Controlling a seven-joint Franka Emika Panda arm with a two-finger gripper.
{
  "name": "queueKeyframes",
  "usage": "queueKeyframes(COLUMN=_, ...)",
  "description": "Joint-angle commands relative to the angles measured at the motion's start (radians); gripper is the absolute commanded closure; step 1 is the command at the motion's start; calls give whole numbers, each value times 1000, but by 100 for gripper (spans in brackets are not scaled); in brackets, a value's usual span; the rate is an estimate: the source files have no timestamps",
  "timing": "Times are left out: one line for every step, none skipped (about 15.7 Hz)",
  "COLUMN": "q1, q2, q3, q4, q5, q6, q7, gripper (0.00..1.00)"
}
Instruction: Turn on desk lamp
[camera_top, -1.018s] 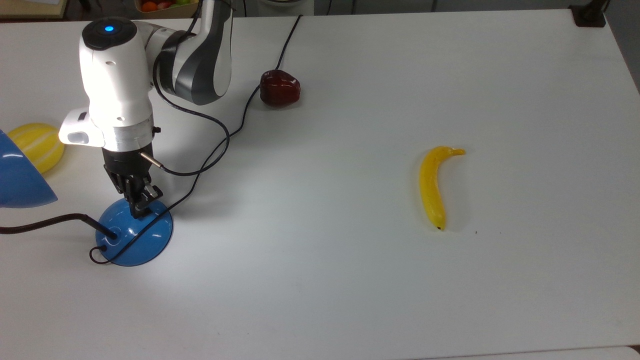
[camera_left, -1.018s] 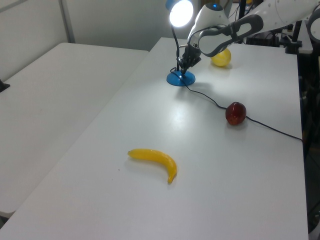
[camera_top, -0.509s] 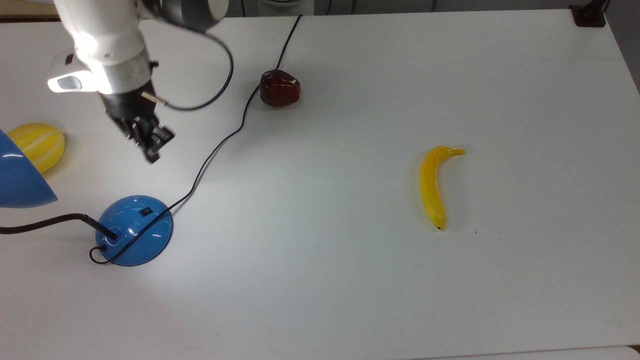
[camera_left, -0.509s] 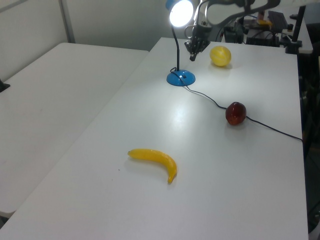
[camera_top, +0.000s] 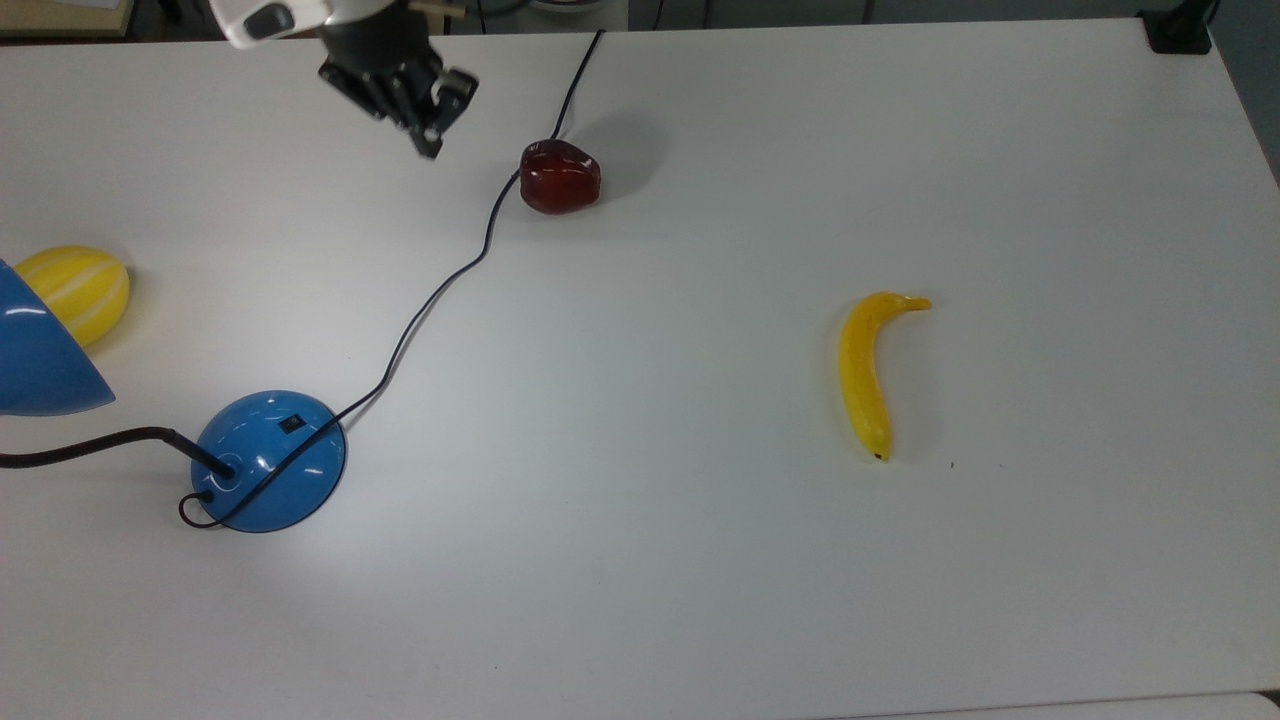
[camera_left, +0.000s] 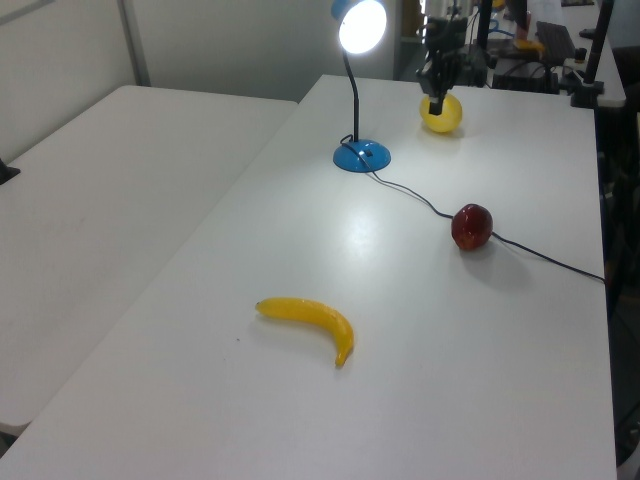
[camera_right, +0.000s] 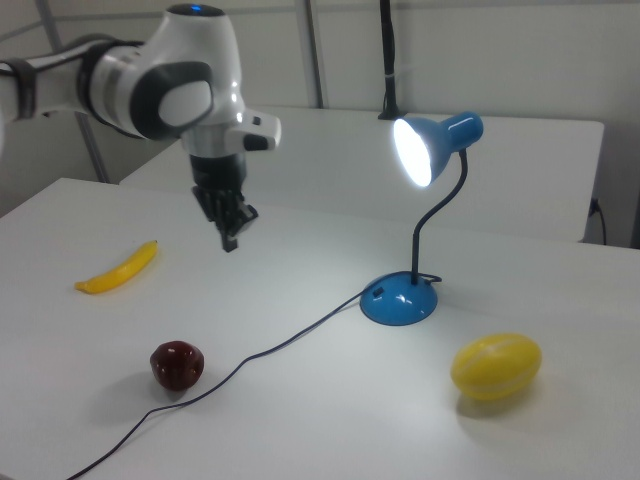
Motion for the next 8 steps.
queueKeyframes(q1=-7, q2=-117, q3=1, q4=-83, q5=6, q6=-113, q7=-104, gripper=74)
queueKeyframes(q1=-13, q2=-115, q3=1, q4=-78, q5=3, q6=-123, q7=-99, gripper=40)
queueKeyframes(q1=-27, q2=-109, q3=1, q4=-72, q5=-17, q6=-123, q7=-99, gripper=11)
queueKeyframes(q1=-39, q2=-108, q3=2, q4=-54, q5=-49, q6=-130, q7=-105, gripper=0)
queueKeyframes(q1=-39, q2=-102, q3=1, q4=-38, q5=-65, q6=-135, q7=-107, gripper=0)
queueKeyframes(q1=-42, q2=-103, q3=-1, q4=-31, q5=-65, q6=-135, q7=-107, gripper=0)
queueKeyframes(q1=-42, q2=-106, q3=-5, q4=-29, q5=-65, q6=-144, q7=-115, gripper=0)
queueKeyframes(q1=-44, q2=-108, q3=-10, q4=-29, q5=-65, q6=-157, q7=-127, gripper=0)
